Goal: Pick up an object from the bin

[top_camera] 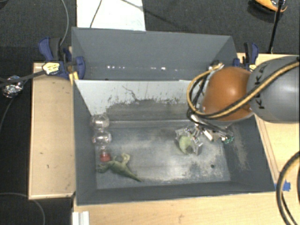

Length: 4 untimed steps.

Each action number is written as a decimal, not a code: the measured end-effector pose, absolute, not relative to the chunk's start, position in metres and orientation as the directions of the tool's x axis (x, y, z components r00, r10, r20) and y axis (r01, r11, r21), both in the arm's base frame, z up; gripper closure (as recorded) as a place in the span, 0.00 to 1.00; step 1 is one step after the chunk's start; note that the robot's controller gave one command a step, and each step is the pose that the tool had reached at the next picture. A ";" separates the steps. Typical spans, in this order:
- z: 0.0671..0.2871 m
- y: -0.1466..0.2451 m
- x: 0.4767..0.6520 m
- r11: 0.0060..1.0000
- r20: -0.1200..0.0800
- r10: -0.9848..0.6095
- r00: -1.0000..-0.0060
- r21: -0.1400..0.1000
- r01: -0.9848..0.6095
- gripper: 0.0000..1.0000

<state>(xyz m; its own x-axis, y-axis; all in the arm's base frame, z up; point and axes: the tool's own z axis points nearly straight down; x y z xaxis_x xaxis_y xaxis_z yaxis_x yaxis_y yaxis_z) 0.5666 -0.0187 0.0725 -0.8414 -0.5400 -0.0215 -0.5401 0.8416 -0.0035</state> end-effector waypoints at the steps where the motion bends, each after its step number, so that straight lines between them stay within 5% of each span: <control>1: 0.072 -0.019 0.567 0.843 -0.021 -0.538 -0.842 -0.003 -0.539 1.00; 2: 0.147 -0.023 0.569 0.826 -0.024 -0.564 -0.826 -0.004 -0.564 1.00; 4: 0.149 -0.023 0.568 0.827 -0.023 -0.563 -0.826 -0.003 -0.563 1.00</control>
Offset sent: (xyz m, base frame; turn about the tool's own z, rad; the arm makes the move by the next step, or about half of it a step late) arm 0.0014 -0.0048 0.0744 -0.0339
